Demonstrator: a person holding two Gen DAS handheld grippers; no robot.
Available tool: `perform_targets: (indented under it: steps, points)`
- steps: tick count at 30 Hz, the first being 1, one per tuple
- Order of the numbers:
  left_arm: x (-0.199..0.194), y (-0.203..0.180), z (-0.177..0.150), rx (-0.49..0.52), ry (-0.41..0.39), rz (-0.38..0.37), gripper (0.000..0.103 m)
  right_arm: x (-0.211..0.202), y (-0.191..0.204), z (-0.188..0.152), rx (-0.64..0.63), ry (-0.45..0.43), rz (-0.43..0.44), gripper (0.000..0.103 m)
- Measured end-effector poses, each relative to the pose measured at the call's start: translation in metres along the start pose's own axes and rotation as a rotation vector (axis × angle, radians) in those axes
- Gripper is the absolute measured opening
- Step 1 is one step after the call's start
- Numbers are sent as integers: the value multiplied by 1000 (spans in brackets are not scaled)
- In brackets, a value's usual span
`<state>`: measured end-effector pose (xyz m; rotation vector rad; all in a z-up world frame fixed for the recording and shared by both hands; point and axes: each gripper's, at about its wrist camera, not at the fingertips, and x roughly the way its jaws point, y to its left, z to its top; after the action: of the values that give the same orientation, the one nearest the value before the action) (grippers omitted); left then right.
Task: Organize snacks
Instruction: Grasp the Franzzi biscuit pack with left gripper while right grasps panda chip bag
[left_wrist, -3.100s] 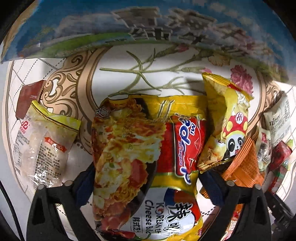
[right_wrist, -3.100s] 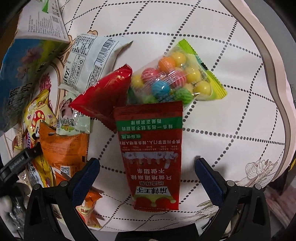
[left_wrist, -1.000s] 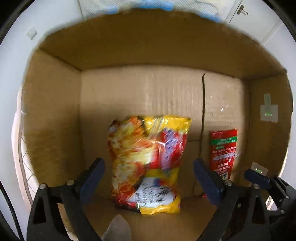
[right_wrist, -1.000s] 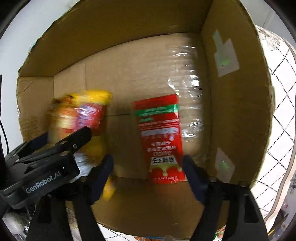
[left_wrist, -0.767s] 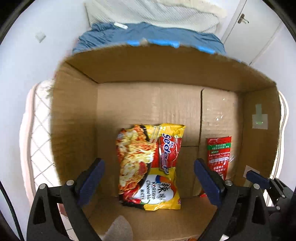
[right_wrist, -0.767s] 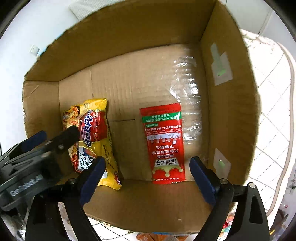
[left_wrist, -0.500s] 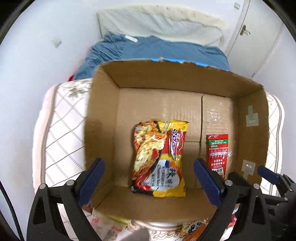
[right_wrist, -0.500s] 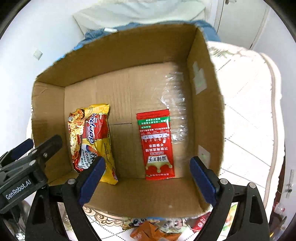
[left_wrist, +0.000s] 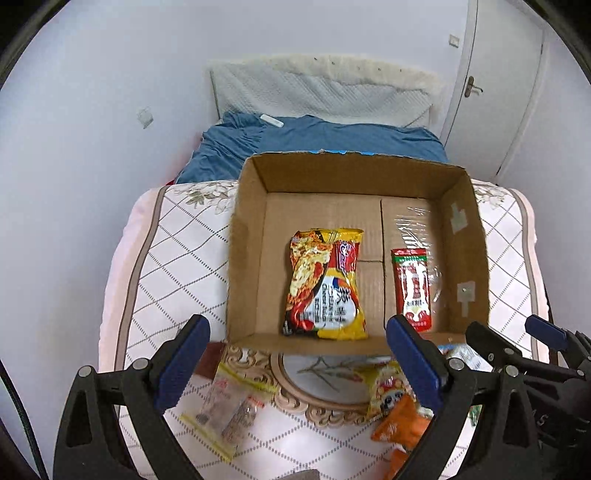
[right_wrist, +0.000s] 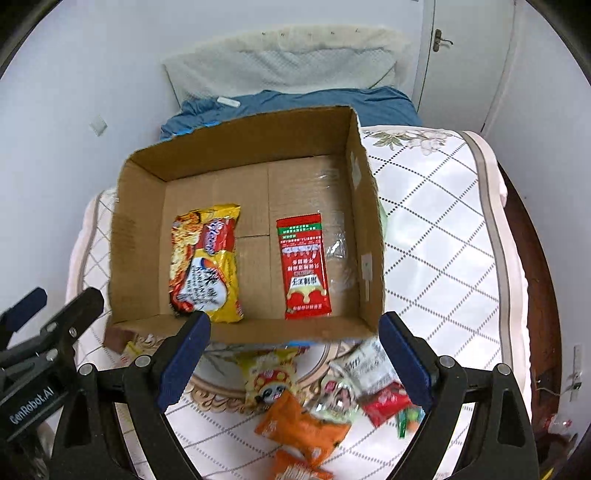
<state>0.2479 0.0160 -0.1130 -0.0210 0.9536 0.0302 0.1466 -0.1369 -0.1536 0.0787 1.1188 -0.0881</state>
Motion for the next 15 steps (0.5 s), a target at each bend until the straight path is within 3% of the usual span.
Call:
perform_targets:
  steps: [8, 11, 15]
  points:
    - [-25, 12, -35, -24, 28, 3, 98, -17, -1, -36, 0, 38, 32, 94]
    - [-24, 17, -59, -30, 69, 6, 98, -9, -6, -62, 3, 116, 59, 94]
    - [-10, 26, -105, -62, 191, 14, 98, 16, -18, -103, 27, 251, 93, 94]
